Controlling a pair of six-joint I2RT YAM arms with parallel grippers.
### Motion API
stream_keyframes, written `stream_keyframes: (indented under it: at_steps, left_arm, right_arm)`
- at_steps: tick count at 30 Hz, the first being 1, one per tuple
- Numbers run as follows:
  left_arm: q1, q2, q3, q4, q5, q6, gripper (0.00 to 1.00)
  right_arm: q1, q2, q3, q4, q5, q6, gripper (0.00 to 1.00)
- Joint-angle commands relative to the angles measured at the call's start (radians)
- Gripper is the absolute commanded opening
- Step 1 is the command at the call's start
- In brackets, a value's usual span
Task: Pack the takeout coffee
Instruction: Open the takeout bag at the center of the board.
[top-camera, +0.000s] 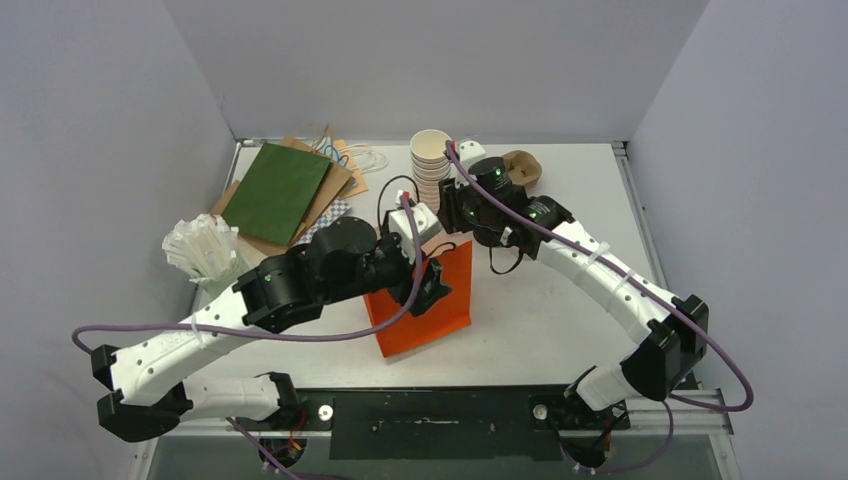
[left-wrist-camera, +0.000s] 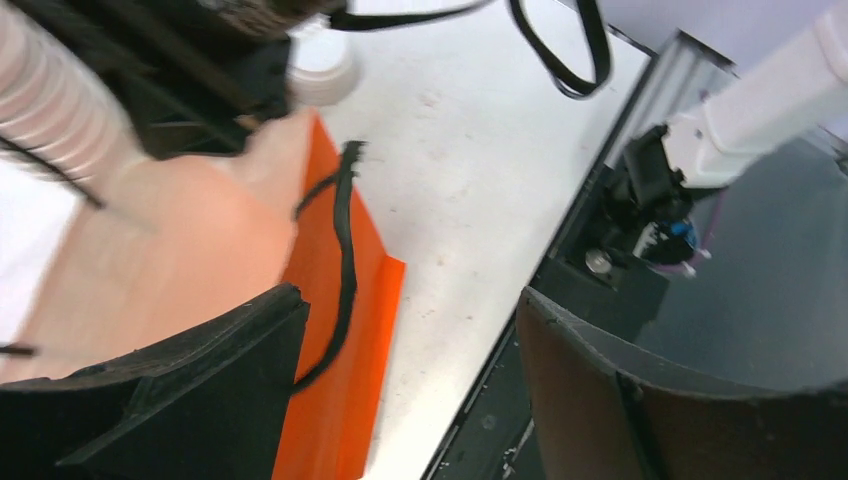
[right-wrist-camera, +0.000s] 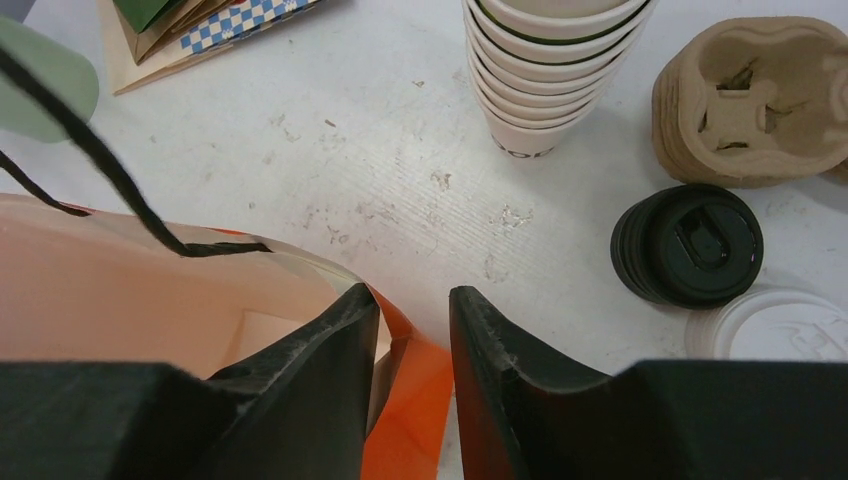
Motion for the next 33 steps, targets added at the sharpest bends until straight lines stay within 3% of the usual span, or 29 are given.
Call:
stream_keyframes:
  at_steps: [1, 11, 16, 19, 23, 29, 33]
  left_arm:
    - [-0.002, -0.068, 0.127, -0.087, -0.250, -0.046, 0.75]
    - [-0.001, -0.131, 0.274, -0.197, -0.303, -0.051, 0.79]
    - [-0.001, -0.074, 0.333, -0.324, -0.493, -0.083, 0.66]
    - [0.005, -0.033, 0.335, -0.333, -0.520, -0.047, 0.62]
    - [0.085, 0.004, 0.298, -0.295, -0.353, 0.063, 0.70]
    - [0.514, 0.054, 0.226, -0.233, 0.083, 0.155, 0.75]
    - [0.582, 0.100, 0.191, -0.190, 0.204, 0.193, 0.78]
  right_arm:
    - [-0.010, -0.031, 0.020, 0.031, -0.020, -0.051, 0.35]
    - [-0.014, -0.058, -0.007, 0.039, -0.032, -0.075, 0.36]
    - [-0.013, -0.081, -0.035, 0.049, -0.047, -0.097, 0.36]
    - [-0.013, -0.097, -0.055, 0.067, -0.062, -0.111, 0.36]
    - [-0.010, -0.109, -0.060, 0.076, -0.094, -0.135, 0.36]
    - [-0.009, -0.119, -0.081, 0.088, -0.110, -0.140, 0.36]
    - [-0.009, -0.109, -0.077, 0.076, -0.112, -0.139, 0.36]
